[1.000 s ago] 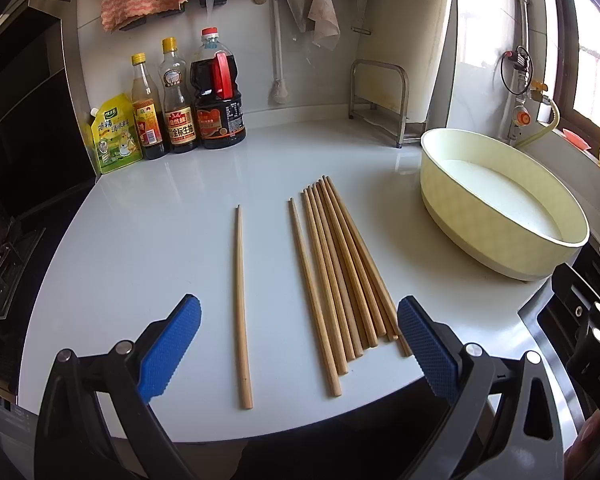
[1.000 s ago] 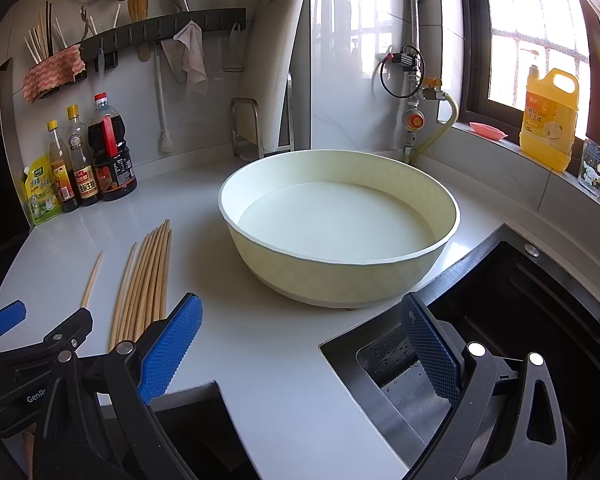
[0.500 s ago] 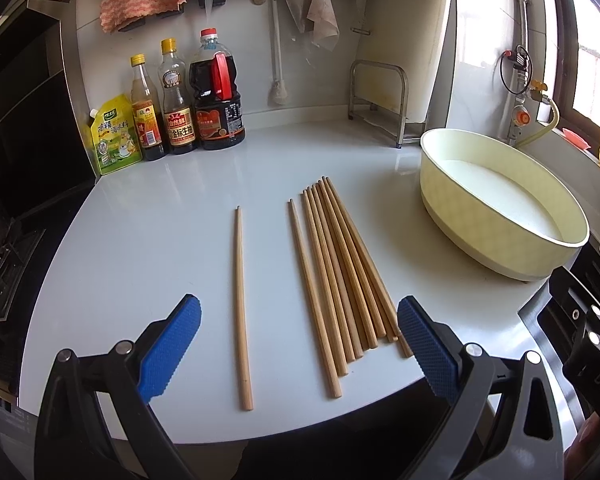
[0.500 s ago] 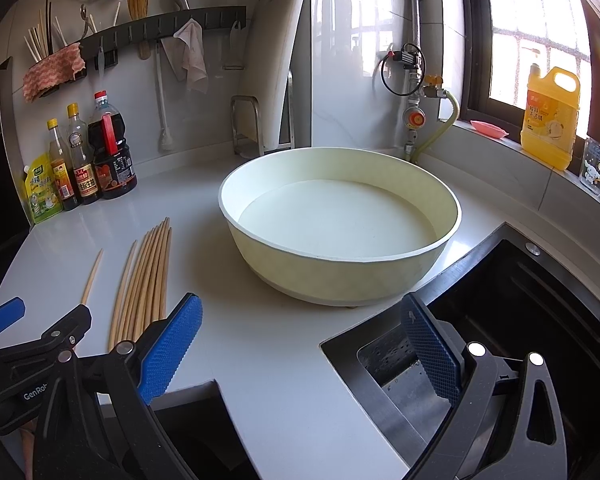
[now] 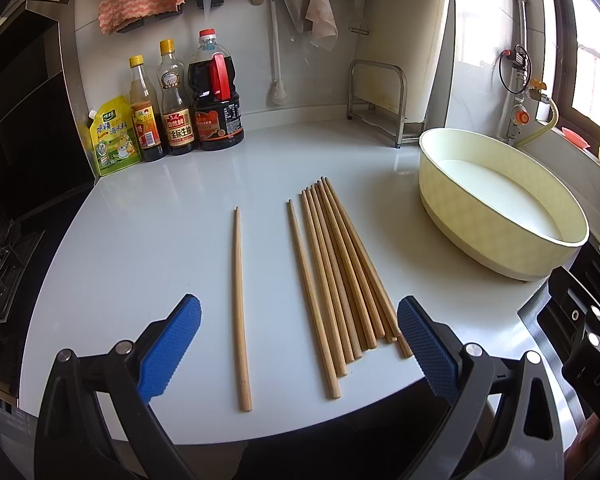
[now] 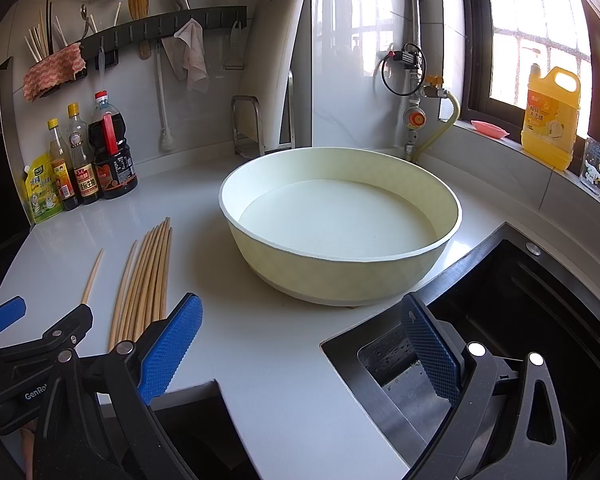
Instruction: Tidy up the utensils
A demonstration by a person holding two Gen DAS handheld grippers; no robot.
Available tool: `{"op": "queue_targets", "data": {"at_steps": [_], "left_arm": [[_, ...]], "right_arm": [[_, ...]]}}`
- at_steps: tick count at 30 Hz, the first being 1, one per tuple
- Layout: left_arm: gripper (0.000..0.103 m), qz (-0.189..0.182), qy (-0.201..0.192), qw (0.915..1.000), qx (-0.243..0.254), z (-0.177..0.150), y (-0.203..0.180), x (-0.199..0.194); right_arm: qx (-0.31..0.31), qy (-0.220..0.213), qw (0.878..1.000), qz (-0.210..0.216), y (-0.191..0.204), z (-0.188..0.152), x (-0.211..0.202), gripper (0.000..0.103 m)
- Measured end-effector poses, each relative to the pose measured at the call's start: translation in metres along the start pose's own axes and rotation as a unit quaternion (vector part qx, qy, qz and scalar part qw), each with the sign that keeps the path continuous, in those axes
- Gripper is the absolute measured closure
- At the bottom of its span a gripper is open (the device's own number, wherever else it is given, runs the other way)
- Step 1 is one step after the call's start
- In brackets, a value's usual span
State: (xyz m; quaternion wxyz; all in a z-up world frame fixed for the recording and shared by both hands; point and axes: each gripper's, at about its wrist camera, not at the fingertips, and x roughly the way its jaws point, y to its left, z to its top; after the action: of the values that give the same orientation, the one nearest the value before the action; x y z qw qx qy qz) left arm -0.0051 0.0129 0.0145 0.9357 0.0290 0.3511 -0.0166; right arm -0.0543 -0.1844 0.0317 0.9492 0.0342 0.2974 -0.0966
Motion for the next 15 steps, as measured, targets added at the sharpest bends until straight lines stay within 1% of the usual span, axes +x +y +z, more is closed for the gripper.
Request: {"op": "queue_targets", "data": {"at_steps": [8,11,15], "left_arm": [[0.006,-0.002,0.004,1.0000,0.000,-0.001,0.000,0.002],[0.006,-0.011,0.013,0.9998,-0.005,-0.002,0.005,0.007],[0.006,0.010,0.023,0.9996,-0.010,-0.006,0.021,0.015]], "right_arm": [[-0.005,0.001,1.000,0.002,0.003,-0.002,0.002,0.008],[-0.008,0.004,1.000,0.015,0.004,-0.002,0.003,0.008],[-0.006,0.013,0.999,0.047,0.005,-0.001,0.006,0.008]]}}
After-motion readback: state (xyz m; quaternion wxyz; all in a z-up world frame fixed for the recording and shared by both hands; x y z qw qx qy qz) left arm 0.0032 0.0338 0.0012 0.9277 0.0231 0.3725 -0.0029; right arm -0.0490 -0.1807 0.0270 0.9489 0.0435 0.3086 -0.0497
